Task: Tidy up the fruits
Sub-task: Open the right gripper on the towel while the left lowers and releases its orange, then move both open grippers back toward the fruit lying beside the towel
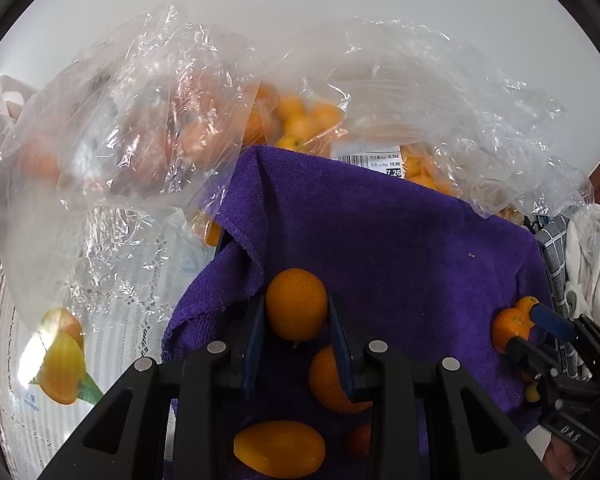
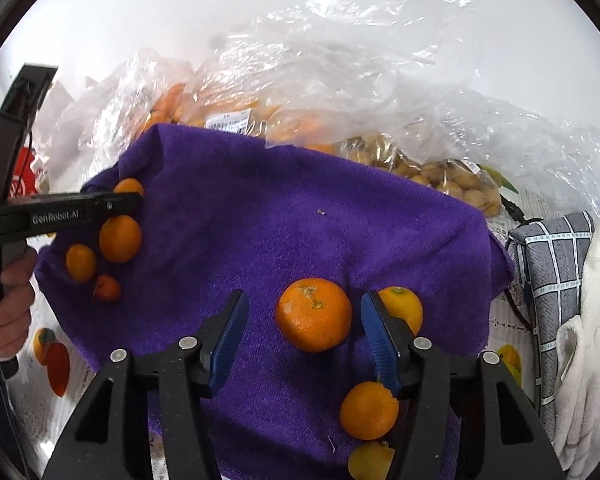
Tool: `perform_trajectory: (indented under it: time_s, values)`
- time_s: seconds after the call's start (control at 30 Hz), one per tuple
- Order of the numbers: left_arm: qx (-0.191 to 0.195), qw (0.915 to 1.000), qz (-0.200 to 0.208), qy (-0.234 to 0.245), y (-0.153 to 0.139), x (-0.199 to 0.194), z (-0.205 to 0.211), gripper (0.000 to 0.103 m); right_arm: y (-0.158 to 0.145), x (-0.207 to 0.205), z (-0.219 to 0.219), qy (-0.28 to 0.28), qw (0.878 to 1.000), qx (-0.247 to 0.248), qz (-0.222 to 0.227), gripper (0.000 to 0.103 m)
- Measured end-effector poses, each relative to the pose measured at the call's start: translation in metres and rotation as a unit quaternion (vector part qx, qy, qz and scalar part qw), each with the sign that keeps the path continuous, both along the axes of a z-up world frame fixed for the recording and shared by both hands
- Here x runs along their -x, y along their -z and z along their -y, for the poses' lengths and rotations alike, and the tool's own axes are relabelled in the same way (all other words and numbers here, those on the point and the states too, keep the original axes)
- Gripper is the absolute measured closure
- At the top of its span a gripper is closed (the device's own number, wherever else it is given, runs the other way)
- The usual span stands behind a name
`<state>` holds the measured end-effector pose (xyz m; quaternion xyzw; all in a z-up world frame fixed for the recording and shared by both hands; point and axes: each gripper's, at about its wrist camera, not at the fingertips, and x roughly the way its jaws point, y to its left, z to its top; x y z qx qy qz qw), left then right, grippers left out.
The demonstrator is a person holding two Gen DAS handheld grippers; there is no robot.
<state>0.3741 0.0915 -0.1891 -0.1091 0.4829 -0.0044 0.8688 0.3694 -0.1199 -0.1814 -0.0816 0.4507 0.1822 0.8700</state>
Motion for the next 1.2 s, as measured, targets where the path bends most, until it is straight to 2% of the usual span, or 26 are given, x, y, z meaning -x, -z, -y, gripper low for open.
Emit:
perform_trajectory:
  time_s: [0.2,0.4,0.6,0.77,0.87,1.0,1.1,1.2]
  values:
    - [0.012,0.9999,-0.002,0.007,-0.003,0.001,-0.002,0.071,-0.01,0.0,0.012,0.021,0.999,-0.018,0.02,0.044]
    - [0.017,0.9997,0.015,0.014,-0.016,0.003,-0.003,0.056,-0.02,0.004,0.014,0.031,0.999,-0.013,0.036,0.044]
    - [0.017,0.9989,0.043,0.011,-0.039,0.011,-0.003,0.055,-0.041,0.012,0.022,0.06,0.995,-0.013,0.072,0.044]
    - [0.014,0.9957,0.088,0.025,-0.069,0.034,0.002,0.055,-0.056,0.025,0.028,0.075,0.995,-0.022,0.062,0.044]
    - [0.009,0.9933,0.112,0.027,-0.09,0.047,0.007,0.055,-0.064,0.042,0.03,0.067,0.996,-0.004,0.065,0.044]
    - [0.027,0.9891,0.141,0.034,-0.118,0.073,0.011,0.055,-0.074,0.072,0.032,0.061,0.995,0.015,0.076,0.044]
    - [0.022,0.9859,0.162,0.035,-0.128,0.098,0.009,0.055,-0.077,0.094,0.032,0.063,0.994,0.03,0.084,0.044]
    - [0.005,0.9865,0.158,0.042,-0.127,0.118,0.003,0.055,-0.075,0.112,0.033,0.069,0.994,0.026,0.083,0.044]
